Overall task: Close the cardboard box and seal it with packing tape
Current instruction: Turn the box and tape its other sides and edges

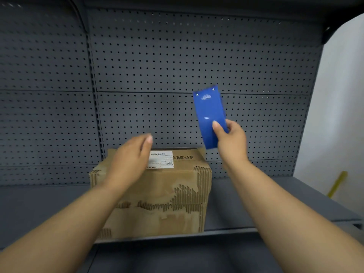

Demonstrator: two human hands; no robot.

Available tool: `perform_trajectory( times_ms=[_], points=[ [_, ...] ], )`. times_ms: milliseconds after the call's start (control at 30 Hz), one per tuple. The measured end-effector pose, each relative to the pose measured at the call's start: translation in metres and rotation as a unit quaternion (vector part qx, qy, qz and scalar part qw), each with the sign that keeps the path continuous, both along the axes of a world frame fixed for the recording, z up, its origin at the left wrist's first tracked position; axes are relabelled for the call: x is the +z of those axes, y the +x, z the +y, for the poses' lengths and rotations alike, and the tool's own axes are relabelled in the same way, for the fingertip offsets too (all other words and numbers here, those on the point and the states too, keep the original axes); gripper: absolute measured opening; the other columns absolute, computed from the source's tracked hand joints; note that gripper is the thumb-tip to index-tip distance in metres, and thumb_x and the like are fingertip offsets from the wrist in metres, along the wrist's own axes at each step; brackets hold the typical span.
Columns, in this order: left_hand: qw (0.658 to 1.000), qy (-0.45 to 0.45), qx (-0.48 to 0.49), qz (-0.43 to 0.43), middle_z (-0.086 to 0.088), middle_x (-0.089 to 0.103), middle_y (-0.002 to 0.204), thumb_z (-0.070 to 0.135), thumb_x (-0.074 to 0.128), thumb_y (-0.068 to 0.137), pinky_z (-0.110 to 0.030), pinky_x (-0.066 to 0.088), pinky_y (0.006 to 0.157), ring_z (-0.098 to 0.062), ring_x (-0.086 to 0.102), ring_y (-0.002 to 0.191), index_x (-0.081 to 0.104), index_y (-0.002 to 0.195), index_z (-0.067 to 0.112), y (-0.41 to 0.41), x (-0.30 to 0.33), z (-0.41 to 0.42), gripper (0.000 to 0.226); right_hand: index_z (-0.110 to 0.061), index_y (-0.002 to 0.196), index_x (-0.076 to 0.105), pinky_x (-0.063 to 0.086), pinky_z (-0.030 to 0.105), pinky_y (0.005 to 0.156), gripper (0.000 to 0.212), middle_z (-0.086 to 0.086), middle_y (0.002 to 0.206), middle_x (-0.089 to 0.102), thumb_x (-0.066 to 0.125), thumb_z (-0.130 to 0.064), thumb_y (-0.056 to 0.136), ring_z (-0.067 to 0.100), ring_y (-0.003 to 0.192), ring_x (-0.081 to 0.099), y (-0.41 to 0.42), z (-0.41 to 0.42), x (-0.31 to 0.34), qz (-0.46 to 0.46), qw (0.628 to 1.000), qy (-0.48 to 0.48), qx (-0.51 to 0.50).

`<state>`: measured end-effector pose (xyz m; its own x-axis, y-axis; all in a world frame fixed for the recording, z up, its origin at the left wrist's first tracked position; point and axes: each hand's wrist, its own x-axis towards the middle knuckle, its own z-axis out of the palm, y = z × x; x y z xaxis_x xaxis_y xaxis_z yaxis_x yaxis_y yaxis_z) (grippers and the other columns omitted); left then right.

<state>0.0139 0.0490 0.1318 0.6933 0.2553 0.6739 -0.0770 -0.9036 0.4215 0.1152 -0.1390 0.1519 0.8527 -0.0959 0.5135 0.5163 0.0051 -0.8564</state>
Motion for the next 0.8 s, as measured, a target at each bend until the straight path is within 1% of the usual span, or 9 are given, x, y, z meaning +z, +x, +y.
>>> perform_trajectory(
  times_ms=[100,167,233,300,367,433,567,700,800],
  points=[
    [0.983,-0.153,-0.083,-0.060,0.007,0.042,0.144,0.042,0.030,0.099,-0.023,0.025,0.100,-0.010,0.036,0.132,0.039,0.140,0.023,-0.011,0.043,-0.001,0.046,-0.012,0.117,0.058,0.052,0.030,0.085,0.031,-0.001,0.110,0.067,0.055,-0.029,0.092,0.012,0.099,0.064,-0.040,0.025,0.015,-0.016,0.996,0.046,0.074],
    [0.962,-0.227,-0.120,-0.094,0.012,0.036,0.146,0.045,0.032,0.098,-0.021,0.022,0.099,-0.005,0.031,0.133,0.034,0.142,0.027,-0.023,0.071,0.000,0.048,-0.013,0.119,0.057,0.052,0.030,0.087,0.032,-0.001,0.112,0.067,0.055,-0.029,0.092,0.012,0.101,0.064,-0.062,0.042,0.016,-0.014,0.994,0.056,0.098],
    [0.945,-0.275,-0.155,-0.085,0.015,0.037,0.144,0.052,0.033,0.096,-0.024,0.023,0.101,-0.004,0.033,0.131,0.034,0.142,0.031,-0.034,0.095,0.005,0.051,-0.012,0.123,0.055,0.051,0.035,0.092,0.037,0.000,0.116,0.065,0.056,-0.032,0.091,0.015,0.106,0.062,-0.081,0.058,0.012,-0.005,0.992,0.057,0.111],
    [0.925,-0.318,-0.199,-0.056,0.011,0.049,0.136,0.056,0.035,0.093,-0.031,0.026,0.108,-0.006,0.043,0.126,0.038,0.140,0.026,-0.043,0.112,0.011,0.055,-0.012,0.125,0.053,0.050,0.040,0.095,0.042,0.001,0.119,0.063,0.057,-0.035,0.090,0.017,0.110,0.060,-0.098,0.071,0.007,0.010,0.992,0.053,0.118],
    [0.914,-0.330,-0.236,-0.007,0.006,0.063,0.115,0.052,0.037,0.095,-0.033,0.031,0.109,-0.007,0.056,0.108,0.047,0.131,0.018,-0.055,0.119,0.017,0.051,-0.013,0.123,0.055,0.051,0.041,0.093,0.039,0.002,0.116,0.065,0.058,-0.034,0.090,0.017,0.107,0.062,-0.113,0.080,0.002,0.018,0.991,0.056,0.123],
    [0.913,-0.316,-0.256,0.035,0.003,0.067,0.106,0.049,0.038,0.095,-0.034,0.035,0.107,-0.010,0.061,0.097,0.057,0.117,0.017,-0.065,0.120,0.022,0.043,-0.015,0.115,0.058,0.053,0.038,0.088,0.029,0.000,0.110,0.067,0.057,-0.030,0.091,0.015,0.100,0.064,-0.128,0.086,-0.003,0.020,0.990,0.058,0.131],
    [0.922,-0.285,-0.255,0.055,0.001,0.070,0.106,0.051,0.042,0.093,-0.037,0.036,0.107,-0.013,0.063,0.102,0.067,0.095,0.020,-0.085,0.118,0.032,0.040,-0.018,0.111,0.058,0.053,0.032,0.084,0.023,-0.002,0.108,0.066,0.057,-0.029,0.091,0.013,0.099,0.063,-0.152,0.092,-0.013,0.016,0.988,0.062,0.142],
    [0.922,-0.277,-0.262,0.068,-0.002,0.072,0.098,0.053,0.047,0.089,-0.036,0.039,0.104,-0.018,0.065,0.099,0.069,0.087,0.018,-0.100,0.115,0.037,0.042,-0.015,0.117,0.057,0.051,0.025,0.081,0.030,-0.002,0.112,0.065,0.057,-0.030,0.091,0.011,0.101,0.062,-0.168,0.093,-0.022,0.020,0.987,0.059,0.150],
    [0.924,-0.285,-0.241,0.087,-0.003,0.071,0.101,0.051,0.051,0.088,-0.037,0.042,0.102,-0.020,0.065,0.098,0.068,0.091,0.015,-0.105,0.116,0.040,0.040,-0.016,0.119,0.056,0.050,0.023,0.078,0.032,-0.002,0.113,0.065,0.057,-0.031,0.091,0.011,0.102,0.062,-0.177,0.088,-0.028,0.027,0.985,0.059,0.158]
  ],
)
